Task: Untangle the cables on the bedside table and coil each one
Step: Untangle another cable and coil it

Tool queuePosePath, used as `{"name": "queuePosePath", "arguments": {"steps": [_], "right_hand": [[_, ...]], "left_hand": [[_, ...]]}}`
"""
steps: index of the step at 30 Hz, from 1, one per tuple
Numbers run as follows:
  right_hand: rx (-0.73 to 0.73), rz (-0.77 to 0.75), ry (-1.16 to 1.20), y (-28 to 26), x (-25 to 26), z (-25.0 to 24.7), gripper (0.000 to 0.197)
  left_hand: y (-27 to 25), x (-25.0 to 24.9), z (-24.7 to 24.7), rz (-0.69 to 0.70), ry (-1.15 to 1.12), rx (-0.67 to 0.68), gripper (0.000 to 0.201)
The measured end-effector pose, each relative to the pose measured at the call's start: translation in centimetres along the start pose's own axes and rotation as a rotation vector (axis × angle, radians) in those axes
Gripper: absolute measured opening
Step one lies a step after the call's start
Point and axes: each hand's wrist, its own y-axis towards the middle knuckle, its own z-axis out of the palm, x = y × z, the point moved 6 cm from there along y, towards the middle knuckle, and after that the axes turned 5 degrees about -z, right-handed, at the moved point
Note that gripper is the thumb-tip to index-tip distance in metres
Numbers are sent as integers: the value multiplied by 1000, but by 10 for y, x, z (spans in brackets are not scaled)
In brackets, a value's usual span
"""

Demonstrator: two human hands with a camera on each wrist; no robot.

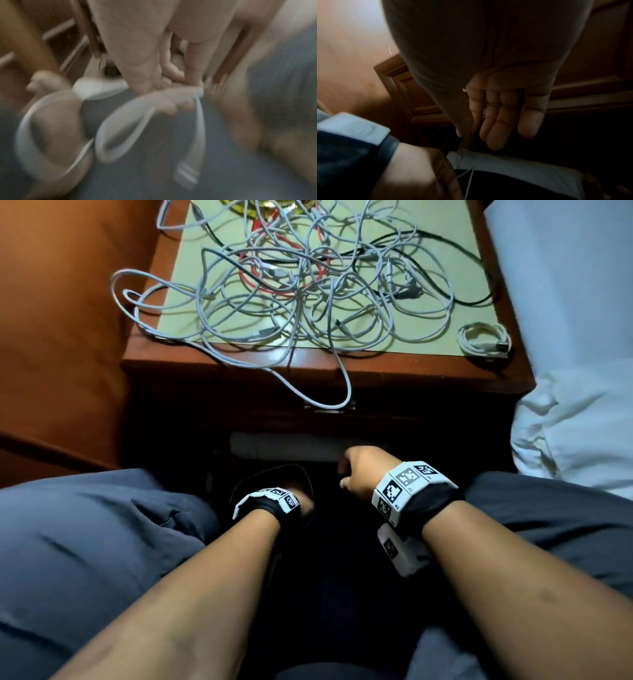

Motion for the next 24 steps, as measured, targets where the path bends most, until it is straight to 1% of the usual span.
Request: {"name": "queuePosePath", "arguments": {"steps": [1,2,4,6,7,8,9,11,12,14,15,17,19,20,21,22,24], "right_hand": [[-23,-2,-3,-9,-2,-8,20],[-49,-5,-7,-20,-4,-18,25],[-101,-21,-18,-44,-9,-37,42],[-145,-65,-4,-71,-9,-57,54],[-165,-101,16,-85,-7,-66,55],[-189,-149,38,-101,-6,-73,50],[-224,-199,64,-120,-4,-84,40],[-289,-288,164,-143,-2,-98,17],[-332,-342,234,-157,-2,-103,13],[-409,-451,407,-179,-2,-113,18],[-431,-497,510,-188,-1,-118,22],[-474,-543,743,-196,-4,-125,24],[-564,-513,911,-200,-14,-134,25],[-626,-499,973,-201,-20,-139,26],[-679,-502,1024,-201,-24,-144,26],[-708,-518,1063,-202,-25,-148,25],[-700,-564,1089,-199,-17,-152,19]], "left_hand": [[-7,-10,-10,55,-33,15,49],[-23,-24,-23,92,-133,56,42],[-71,-58,-52,170,-335,136,13],[-112,-83,-77,314,-386,160,14],[-138,-92,-91,398,-396,164,15],[-159,-97,-107,482,-397,150,13],[-189,-101,-127,569,-397,114,10],[-226,-94,-163,713,-464,31,10],[-247,-90,-180,793,-530,-10,11],[-278,-75,-205,903,-710,-112,13],[-287,-66,-214,938,-787,-192,13],[-289,-45,-228,959,-950,-409,14],[-274,-21,-235,883,-1145,-612,20],[-267,-12,-237,819,-1191,-686,22],[-261,-6,-236,761,-1190,-705,21],[-256,-5,-234,709,-1152,-667,19],[-249,-12,-224,637,-985,-519,11]]}}
